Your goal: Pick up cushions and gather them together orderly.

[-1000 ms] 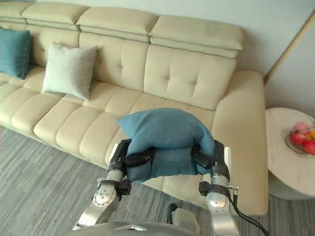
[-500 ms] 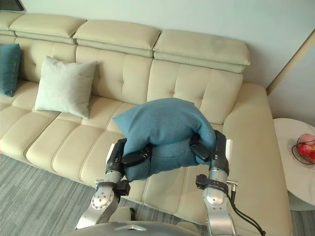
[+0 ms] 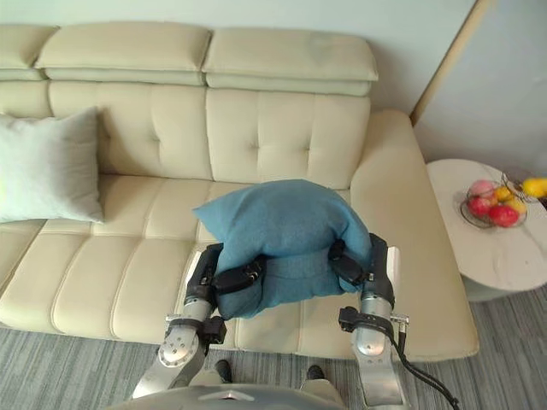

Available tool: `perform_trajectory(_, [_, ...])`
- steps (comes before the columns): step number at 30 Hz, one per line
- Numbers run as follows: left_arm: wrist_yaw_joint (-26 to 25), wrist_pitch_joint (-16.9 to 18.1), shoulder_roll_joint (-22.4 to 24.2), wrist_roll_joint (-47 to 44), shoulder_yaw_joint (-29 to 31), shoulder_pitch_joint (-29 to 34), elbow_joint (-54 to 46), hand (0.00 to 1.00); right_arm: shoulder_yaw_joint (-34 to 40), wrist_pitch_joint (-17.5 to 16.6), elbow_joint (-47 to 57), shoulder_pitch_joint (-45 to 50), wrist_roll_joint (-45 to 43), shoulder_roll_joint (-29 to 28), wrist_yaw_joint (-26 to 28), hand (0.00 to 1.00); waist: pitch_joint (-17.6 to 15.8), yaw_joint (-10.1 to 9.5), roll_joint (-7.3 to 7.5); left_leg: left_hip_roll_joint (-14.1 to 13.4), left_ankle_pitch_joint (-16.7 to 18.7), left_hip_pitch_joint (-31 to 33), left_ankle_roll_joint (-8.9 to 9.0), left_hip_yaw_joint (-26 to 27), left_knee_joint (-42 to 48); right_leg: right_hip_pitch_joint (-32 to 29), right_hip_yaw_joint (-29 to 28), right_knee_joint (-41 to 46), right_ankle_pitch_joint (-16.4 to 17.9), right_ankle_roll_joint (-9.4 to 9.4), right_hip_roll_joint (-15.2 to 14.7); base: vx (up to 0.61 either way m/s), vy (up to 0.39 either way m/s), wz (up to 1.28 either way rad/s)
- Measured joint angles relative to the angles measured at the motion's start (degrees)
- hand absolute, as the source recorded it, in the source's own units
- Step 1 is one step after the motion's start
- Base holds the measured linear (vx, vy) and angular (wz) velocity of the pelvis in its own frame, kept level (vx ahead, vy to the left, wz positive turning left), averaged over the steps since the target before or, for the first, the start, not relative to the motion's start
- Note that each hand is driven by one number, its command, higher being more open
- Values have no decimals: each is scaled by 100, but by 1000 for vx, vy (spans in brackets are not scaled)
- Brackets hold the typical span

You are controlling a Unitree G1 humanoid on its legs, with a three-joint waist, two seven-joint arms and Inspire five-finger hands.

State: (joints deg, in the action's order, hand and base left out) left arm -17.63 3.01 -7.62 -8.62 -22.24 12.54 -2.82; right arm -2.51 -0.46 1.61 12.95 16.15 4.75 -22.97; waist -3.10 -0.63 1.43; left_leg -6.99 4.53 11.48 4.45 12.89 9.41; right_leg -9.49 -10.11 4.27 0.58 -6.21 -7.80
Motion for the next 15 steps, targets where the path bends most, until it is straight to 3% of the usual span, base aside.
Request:
perform_trajectory(7, [-565, 1, 16, 187, 22, -1128, -1, 0, -135, 166, 375, -809, 178, 4, -546, 0, -8, -106, -38, -16, -102, 768, -97, 200, 93, -875, 25, 69, -257, -148, -36, -54, 19, -13])
perform_trajectory(12, [-1116, 3, 29, 187, 120, -2455, 39, 0, -126, 278, 426, -2054, 184, 14, -1098, 0, -24, -162, -68, -56, -201, 1468, -103, 157, 306, -1526, 69, 210, -283, -178, -19, -78, -17, 5])
perform_trajectory(13, [-1272, 16, 25, 187, 145, -2949, 207, 100, -88, 289, 404, -2422, 182, 25, -1255, 100, -35, -196, -77, -64, -253, 1639, -101, 131, 334, -1668, 79, 216, -294, -196, -15, -86, -27, 13])
perform_trajectory(15, [-1471, 32, -7, 186, 162, -3874, 711, 100, -15, 291, 189, -3132, 176, 185, -1495, 100, -101, -203, -140, -76, -372, 1875, -98, 24, 339, -1839, 177, 210, -355, -197, 0, -86, -29, 23])
